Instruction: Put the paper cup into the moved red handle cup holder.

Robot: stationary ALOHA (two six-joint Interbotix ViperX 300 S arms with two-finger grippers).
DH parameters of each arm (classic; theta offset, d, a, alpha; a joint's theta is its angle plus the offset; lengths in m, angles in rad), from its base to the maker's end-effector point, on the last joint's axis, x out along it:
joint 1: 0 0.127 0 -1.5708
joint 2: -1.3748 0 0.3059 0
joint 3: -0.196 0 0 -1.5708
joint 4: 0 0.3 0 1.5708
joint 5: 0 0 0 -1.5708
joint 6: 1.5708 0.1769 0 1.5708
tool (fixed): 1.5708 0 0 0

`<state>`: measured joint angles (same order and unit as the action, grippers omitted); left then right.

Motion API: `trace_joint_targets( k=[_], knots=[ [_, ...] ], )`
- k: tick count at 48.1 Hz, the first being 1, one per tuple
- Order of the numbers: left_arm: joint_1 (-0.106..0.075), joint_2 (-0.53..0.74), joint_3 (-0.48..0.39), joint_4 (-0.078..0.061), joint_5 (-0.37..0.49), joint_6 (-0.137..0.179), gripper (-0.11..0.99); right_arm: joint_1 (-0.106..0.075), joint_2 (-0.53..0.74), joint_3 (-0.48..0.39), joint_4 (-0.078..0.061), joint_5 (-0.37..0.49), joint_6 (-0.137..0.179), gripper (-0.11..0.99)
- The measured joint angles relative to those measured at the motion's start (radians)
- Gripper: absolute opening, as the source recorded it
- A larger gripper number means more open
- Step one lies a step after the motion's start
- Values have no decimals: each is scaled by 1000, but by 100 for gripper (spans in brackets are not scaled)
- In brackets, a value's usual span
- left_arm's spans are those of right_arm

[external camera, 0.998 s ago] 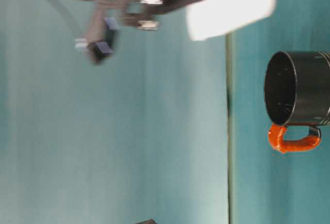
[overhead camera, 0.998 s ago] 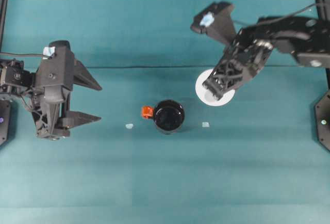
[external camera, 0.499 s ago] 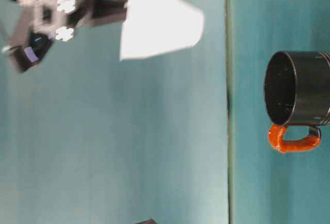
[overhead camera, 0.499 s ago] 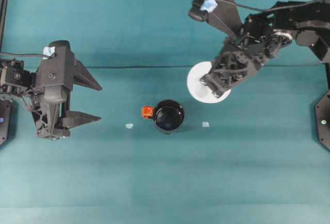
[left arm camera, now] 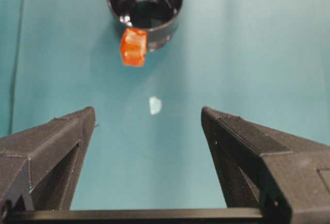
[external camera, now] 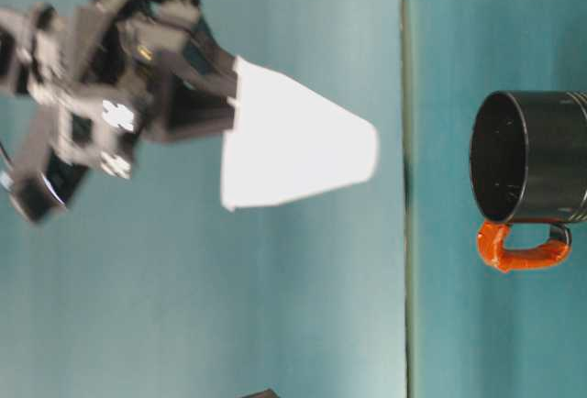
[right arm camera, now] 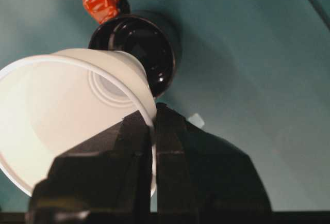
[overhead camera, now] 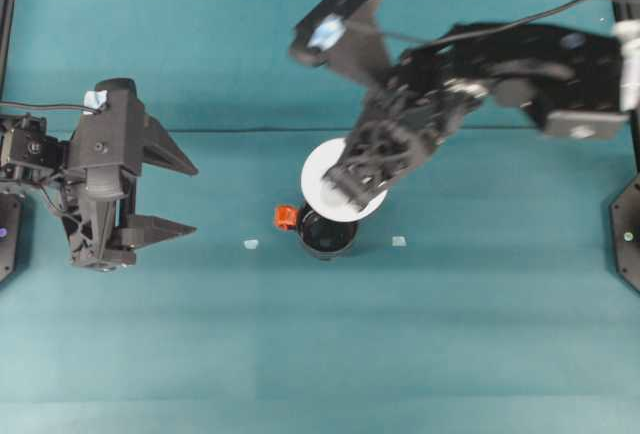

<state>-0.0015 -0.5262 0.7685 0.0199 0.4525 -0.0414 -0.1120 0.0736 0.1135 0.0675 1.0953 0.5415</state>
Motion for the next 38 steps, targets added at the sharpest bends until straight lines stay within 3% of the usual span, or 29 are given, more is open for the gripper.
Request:
trace_joint_targets(
  k=[17,38],
  knots=[
    [0,0,0,0,0,-2,91,18,95,12,0,-64,0,-11],
    [0,0,0,0,0,-2,91,21,137,71,0,-114,0,-11]
  ],
)
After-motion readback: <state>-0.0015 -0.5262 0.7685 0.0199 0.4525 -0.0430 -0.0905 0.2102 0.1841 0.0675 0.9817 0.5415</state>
